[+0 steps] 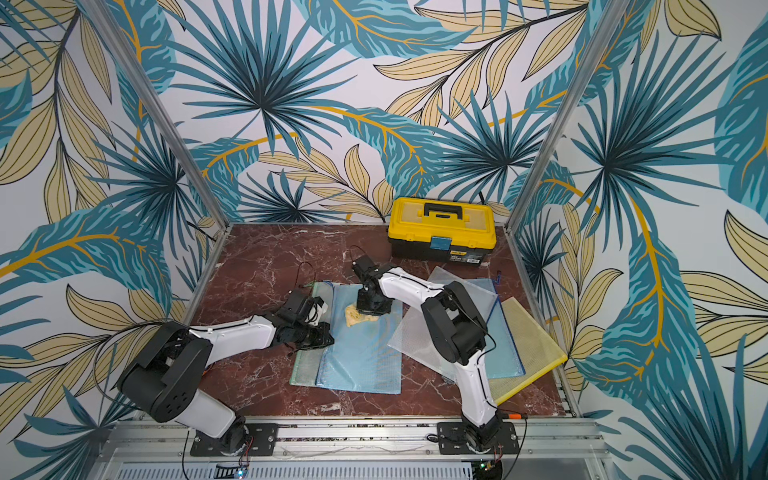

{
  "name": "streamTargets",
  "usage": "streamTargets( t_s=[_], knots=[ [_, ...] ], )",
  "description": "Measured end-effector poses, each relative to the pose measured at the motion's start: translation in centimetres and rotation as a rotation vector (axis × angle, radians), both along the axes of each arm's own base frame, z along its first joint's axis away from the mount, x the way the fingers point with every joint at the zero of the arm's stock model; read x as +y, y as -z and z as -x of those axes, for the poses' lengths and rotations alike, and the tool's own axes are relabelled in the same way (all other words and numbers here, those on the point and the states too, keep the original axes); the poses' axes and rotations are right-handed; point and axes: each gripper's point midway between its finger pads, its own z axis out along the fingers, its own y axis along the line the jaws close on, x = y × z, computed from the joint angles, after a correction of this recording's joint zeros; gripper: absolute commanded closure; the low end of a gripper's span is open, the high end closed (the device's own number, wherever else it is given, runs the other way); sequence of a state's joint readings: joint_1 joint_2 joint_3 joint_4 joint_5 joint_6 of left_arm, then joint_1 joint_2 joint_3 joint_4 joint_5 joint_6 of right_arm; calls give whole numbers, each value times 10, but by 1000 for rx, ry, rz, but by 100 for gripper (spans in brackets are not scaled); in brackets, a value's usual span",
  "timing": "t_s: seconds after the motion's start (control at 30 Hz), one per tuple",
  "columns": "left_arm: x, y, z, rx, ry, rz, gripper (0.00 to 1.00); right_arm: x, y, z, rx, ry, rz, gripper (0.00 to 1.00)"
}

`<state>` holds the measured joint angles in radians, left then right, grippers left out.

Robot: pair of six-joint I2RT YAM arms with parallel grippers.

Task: Wipe the document bag
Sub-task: Wipe the dirt from the document bag.

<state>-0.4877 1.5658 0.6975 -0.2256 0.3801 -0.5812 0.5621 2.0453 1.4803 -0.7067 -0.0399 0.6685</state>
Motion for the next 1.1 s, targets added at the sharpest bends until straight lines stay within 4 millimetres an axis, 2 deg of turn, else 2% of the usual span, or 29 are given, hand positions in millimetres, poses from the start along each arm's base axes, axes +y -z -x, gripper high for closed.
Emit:
streamTargets(
  t_s=[0.07, 0.13, 0.17, 0.23, 0.3, 0.33, 0.43, 0.5, 0.53, 0.6, 0.67, 0.73, 0.8, 0.93, 0.97, 1.03, 1.1],
  knots=[
    [0, 0, -1, 1, -6, 0, 100, -45, 0, -1, 16, 79, 30, 100],
    [0, -1, -1, 5, -14, 1, 100, -79, -1, -4, 24, 143, 60, 100],
    [0, -1, -2, 4, -19, 0, 100, -88, -1, -4, 26, 158, 73, 100],
    [1, -2, -5, 4, -36, -4, 100, -86, -2, -2, 26, 152, 76, 100],
    [3, -4, -9, 6, -62, -9, 100, -67, -3, 4, 26, 103, 81, 100],
    [5, -6, -13, 5, -80, -9, 100, -50, -4, 7, 24, 63, 76, 100],
    [13, -11, -27, 0, -147, -2, 100, 20, -5, 19, 6, -76, 34, 100],
    [22, -12, -34, 2, -192, 1, 100, 59, -1, 36, 9, -149, -13, 100],
    [25, -12, -36, 5, -208, 1, 100, 72, 0, 45, 15, -172, -35, 100],
    [30, -12, -39, 11, -231, 3, 100, 80, 2, 52, 22, -181, -56, 100],
    [31, -12, -39, 14, -236, 4, 100, 75, 2, 52, 26, -164, -75, 100],
    [31, -12, -39, 16, -237, 5, 100, 59, 3, 51, 29, -135, -83, 100],
    [32, -11, -39, 19, -239, 4, 100, 32, 3, 50, 37, -84, -81, 100],
    [32, -10, -40, 24, -250, 5, 100, -36, 1, 47, 52, 46, -15, 100],
    [33, -10, -40, 26, -257, 5, 100, -46, 1, 48, 56, 62, 7, 100],
    [35, -9, -41, 31, -278, 2, 100, -47, 0, 51, 63, 52, 39, 100],
    [36, -8, -44, 35, -301, 6, 100, -28, -3, 58, 66, -5, 58, 100]
  ],
)
